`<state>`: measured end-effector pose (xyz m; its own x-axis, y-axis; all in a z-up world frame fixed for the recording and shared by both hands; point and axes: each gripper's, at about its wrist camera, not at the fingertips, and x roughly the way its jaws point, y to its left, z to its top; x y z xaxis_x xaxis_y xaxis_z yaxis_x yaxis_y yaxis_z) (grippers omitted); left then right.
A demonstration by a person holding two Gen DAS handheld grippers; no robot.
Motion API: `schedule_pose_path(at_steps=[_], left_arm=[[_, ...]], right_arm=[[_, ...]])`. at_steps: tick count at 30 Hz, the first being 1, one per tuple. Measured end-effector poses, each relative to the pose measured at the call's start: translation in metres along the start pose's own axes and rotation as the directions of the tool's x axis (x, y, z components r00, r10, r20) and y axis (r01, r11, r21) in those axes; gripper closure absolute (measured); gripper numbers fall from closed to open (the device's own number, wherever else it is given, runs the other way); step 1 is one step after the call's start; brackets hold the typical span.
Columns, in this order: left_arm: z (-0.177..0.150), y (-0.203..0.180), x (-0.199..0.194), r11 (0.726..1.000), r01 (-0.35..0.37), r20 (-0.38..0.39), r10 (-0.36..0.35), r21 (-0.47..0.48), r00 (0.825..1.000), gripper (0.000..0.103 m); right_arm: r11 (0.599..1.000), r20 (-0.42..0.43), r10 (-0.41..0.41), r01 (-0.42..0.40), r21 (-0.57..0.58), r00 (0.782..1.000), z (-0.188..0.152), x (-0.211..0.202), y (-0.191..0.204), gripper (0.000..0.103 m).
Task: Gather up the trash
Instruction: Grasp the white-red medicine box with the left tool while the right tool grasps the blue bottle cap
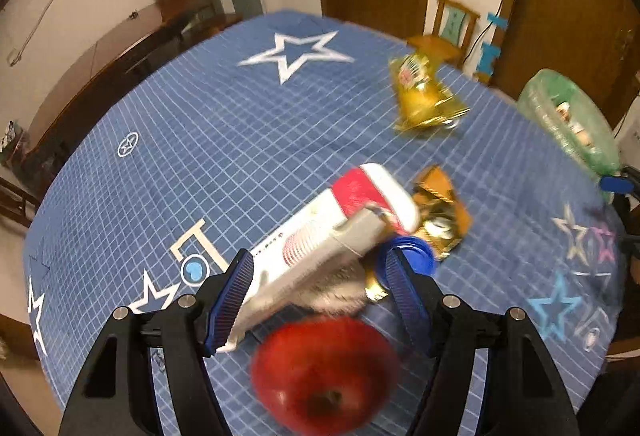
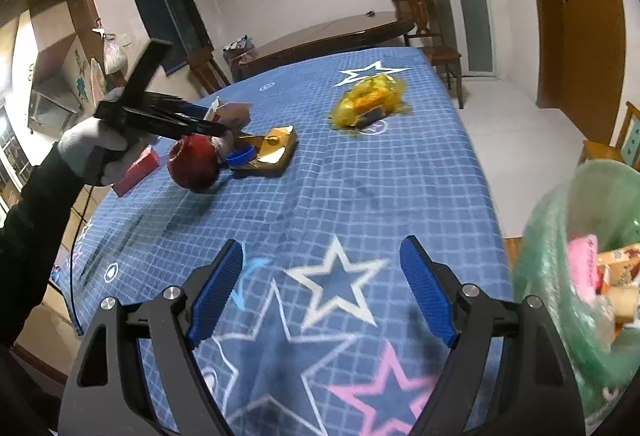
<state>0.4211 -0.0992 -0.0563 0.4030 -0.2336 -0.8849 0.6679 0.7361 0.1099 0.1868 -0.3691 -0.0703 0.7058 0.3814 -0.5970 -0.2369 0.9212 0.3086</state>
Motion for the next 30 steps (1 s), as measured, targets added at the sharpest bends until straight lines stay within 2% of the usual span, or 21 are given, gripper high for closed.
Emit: schedule_pose_path(at_steps=[2,4,6,8,12,15,22,24,27,30], left_arm=[[0.002,0.003,0.009,1.0,0.002,-0.025,-0.003,-0.011,1.0,0.033],[0.003,0.011,0.014,0.999,0.016,-0.036,-0.017,-0.051,0.999,0.04],[0.002,0.021,0.011,0.994,0.045,-0.017,-0.047,-0.097,0.999,0.052],[-0.002,0.032,0.006,0.989,0.046,0.013,-0.044,-0.138,0.999,0.058],[-0.015,0.056,-0.007,0.971,0.028,0.062,-0.013,-0.236,0.998,0.068],[-0.031,0.078,-0.016,0.948,0.018,0.092,0.012,-0.317,0.996,0.069],[-0.066,0.109,0.0,0.91,-0.002,0.062,0.031,-0.415,0.998,0.069],[-0.071,0.111,0.001,0.906,-0.018,0.058,0.047,-0.423,0.997,0.069],[-0.071,0.11,0.002,0.904,-0.008,0.074,0.043,-0.428,0.996,0.069],[-0.069,0.109,0.002,0.9,0.0,0.093,0.045,-0.435,0.995,0.069]], right_arm=[[0.999,-0.016,0.004,-0.005,-0.037,1.0,0.008,0.008,0.007,0.025],[0.998,-0.03,0.007,-0.009,-0.069,1.0,0.016,0.015,0.013,0.025],[0.994,-0.049,0.018,-0.024,-0.11,0.999,0.025,0.023,0.021,0.025],[0.988,-0.067,0.033,-0.043,-0.151,0.997,0.033,0.032,0.029,0.026],[0.974,-0.103,0.066,-0.087,-0.211,0.993,0.044,0.051,0.045,0.045],[0.964,-0.126,0.088,-0.116,-0.24,0.988,0.05,0.07,0.059,0.051],[0.946,-0.163,0.133,-0.174,-0.274,0.978,0.067,0.111,0.09,0.052],[0.946,-0.165,0.12,-0.163,-0.281,0.979,0.073,0.122,0.095,0.053],[0.954,-0.171,0.09,-0.135,-0.269,0.981,0.082,0.138,0.094,0.064],[0.961,-0.188,0.056,-0.104,-0.256,0.981,0.086,0.154,0.093,0.065]])
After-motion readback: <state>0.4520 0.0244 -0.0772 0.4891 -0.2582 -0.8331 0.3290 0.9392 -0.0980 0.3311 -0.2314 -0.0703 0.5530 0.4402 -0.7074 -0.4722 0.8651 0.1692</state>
